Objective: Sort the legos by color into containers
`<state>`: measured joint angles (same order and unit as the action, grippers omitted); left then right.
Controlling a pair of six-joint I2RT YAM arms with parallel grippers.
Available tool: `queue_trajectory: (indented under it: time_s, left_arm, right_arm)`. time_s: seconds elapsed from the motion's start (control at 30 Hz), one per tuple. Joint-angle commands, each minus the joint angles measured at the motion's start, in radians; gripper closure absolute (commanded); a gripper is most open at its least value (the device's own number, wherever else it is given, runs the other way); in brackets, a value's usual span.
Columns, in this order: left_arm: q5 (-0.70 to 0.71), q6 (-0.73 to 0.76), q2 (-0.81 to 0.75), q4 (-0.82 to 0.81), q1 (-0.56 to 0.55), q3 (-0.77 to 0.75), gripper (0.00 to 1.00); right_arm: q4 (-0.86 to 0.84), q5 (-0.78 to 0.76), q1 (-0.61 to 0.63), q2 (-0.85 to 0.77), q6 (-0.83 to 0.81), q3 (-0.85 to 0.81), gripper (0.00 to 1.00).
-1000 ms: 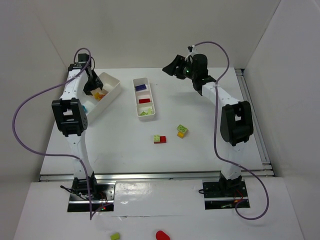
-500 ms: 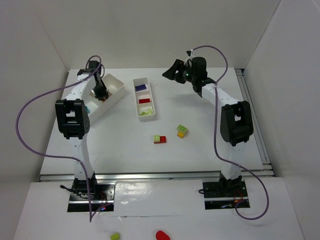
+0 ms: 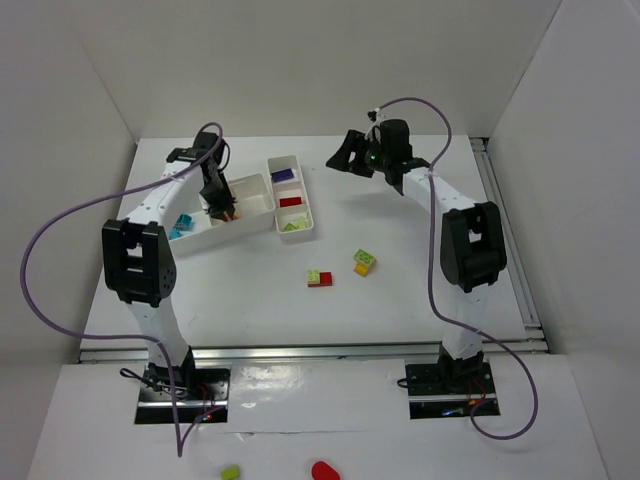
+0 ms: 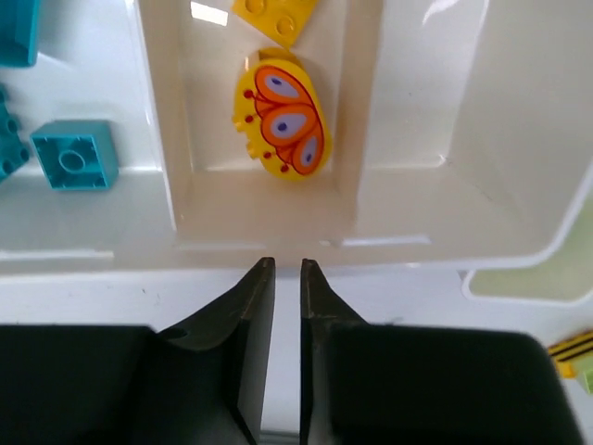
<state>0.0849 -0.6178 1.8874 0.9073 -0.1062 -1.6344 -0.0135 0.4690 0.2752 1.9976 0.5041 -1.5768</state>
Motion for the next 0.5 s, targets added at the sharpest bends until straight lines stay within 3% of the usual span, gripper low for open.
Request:
queue_trajectory:
  time_s: [0.0,0.13,0.23,0.43,0.47]
  left_arm:
    - [0.048,-0.025,-0.059,0.096,-0.016,-0.062,0.73]
    - [0.115,0.010,-0.079,0.150,-0.016,-0.186,0.68]
    - [0.115,0.077,-0.117,0.150,-0.047,-0.242,0.55]
    - [-0.052,0.182,-0.137,0.140,-0.195,-0.237,0.30]
    - [-0.053,0.182,-0.137,0.154,-0.222,-0.217,0.30]
  right_arm:
    - [0.173,-0.062,0.030,-0.069,-0.122,-0.032,0.26]
    - [0.348,-0.266,0.067,-0.118,-0.208,-0.006,0.24]
    - [0.426,-0.366,0.108,-0.198,-0.248,0.082,0.20]
    - [0.446,-0.509,0.140,-0.351,-0.223,0.305,0.19]
    - [0.461,-0.544,0.140,-0.382,-0.196,0.320,0.19]
